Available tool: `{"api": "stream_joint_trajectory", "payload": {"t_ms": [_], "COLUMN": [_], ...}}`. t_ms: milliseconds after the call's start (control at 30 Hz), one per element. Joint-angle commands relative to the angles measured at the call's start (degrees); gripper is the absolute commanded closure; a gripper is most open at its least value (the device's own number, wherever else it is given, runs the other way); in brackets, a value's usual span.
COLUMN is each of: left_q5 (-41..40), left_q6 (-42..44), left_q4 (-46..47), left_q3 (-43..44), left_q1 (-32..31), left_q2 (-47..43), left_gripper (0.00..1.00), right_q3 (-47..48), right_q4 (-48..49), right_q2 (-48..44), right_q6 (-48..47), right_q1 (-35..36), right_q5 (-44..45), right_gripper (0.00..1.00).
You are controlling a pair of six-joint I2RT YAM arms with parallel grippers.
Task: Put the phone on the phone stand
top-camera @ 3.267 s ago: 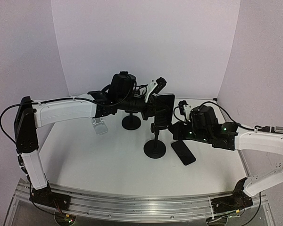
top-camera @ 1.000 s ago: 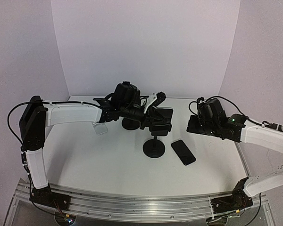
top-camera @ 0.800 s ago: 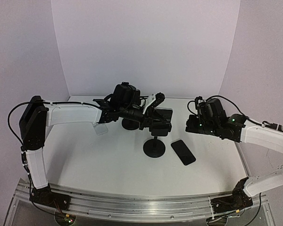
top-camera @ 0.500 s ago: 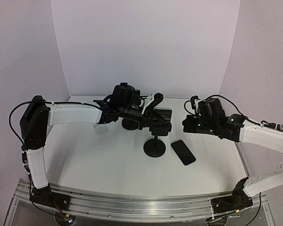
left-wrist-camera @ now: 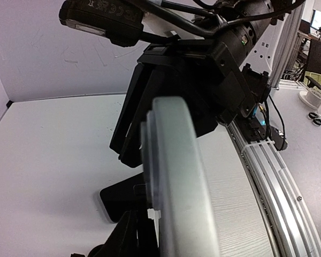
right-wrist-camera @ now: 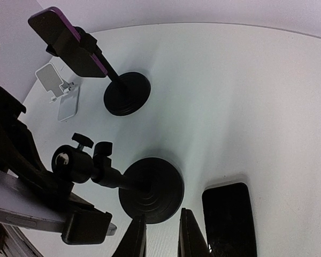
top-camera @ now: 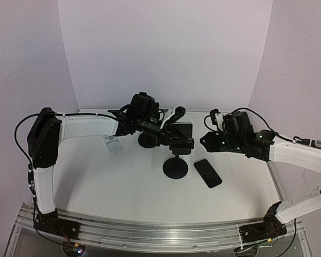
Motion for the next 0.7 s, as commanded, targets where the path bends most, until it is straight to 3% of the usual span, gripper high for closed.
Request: {"api": "stream_joint_trajectory", "payload": {"t_ms": [0, 500, 567, 667], "left_q5": [-0.21, 3.33, 4.55, 5.93], "left_q6": [4.25, 9.54, 10.3, 13.62], "left_q4": [-10.65, -23.12, -24.4, -26.46], "left_q3": [2.03, 13.34, 13.79, 11.9], "left_q1": [0.74, 2.1, 2.42, 2.9], "left_q2": [1.11, -0.19, -1.09, -3.53], "left_gripper": [0.68, 0.36, 0.29, 0.18], "right_q3": [1.18, 1.51, 1.59, 1.36], "right_q4": [2.29, 2.34, 2.29, 2.14], "right_q2": [-1.77, -4.86, -5.52, -6.09], "right_q6": [-1.95, -9.16, -12.03, -17.25], "right_q1": [0.29, 0.25, 0.2, 0.23], "right_q5": [-1.94, -8.07, -10.64, -16.82], "right_gripper": [0.82, 0.67, 0.56, 0.27]}}
